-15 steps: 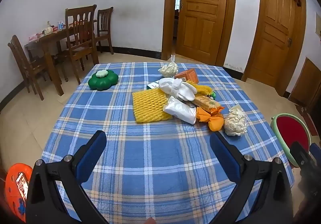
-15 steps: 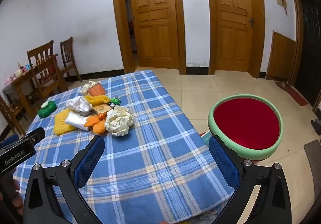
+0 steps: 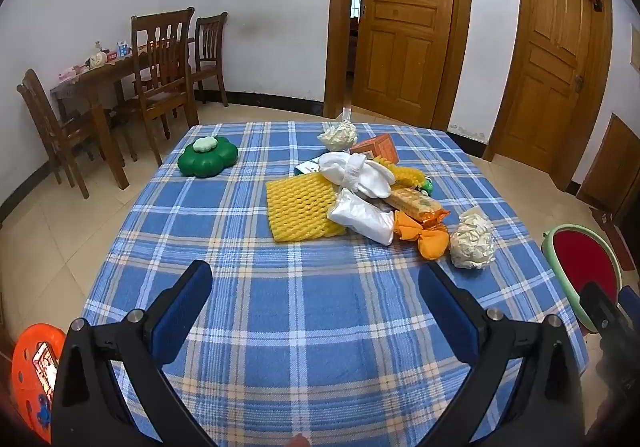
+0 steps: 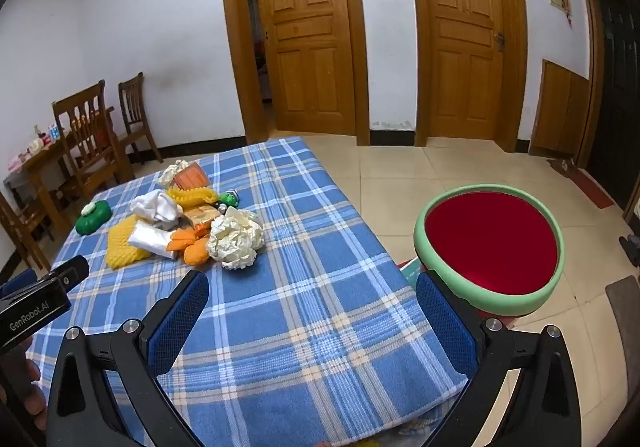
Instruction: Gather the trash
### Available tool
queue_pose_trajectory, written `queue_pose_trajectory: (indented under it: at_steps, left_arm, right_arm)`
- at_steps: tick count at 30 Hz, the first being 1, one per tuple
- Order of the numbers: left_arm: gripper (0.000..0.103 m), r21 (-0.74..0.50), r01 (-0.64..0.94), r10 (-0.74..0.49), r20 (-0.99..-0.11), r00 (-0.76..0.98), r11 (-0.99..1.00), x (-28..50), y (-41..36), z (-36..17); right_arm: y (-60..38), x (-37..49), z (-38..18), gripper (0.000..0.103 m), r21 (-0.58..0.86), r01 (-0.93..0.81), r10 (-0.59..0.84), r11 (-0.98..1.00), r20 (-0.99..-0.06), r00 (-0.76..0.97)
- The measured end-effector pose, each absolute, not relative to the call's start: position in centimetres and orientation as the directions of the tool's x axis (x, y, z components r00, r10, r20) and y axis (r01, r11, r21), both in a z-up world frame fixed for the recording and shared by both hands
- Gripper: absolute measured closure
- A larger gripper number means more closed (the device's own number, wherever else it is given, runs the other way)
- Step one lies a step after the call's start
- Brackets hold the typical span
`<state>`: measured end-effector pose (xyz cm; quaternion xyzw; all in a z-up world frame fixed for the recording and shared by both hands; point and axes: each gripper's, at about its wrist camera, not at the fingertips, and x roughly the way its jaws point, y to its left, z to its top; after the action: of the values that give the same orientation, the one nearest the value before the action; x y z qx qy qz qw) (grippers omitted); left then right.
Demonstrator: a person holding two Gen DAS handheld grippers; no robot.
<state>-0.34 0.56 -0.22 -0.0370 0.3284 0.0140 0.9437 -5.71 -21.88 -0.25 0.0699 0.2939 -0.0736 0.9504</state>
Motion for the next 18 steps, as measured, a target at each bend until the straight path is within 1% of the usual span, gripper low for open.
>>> queue_pose_trajectory:
  at_steps: [18]
  left_arm:
    - [0.002, -0.054, -0.056, 0.010, -0.624, 0.781, 0.997, -0.47, 0.62, -0.11]
  right_arm:
    - [-21.83, -5.73, -0.35, 0.000, 0.090, 0.179, -0.096, 0.980, -0.572, 0.814]
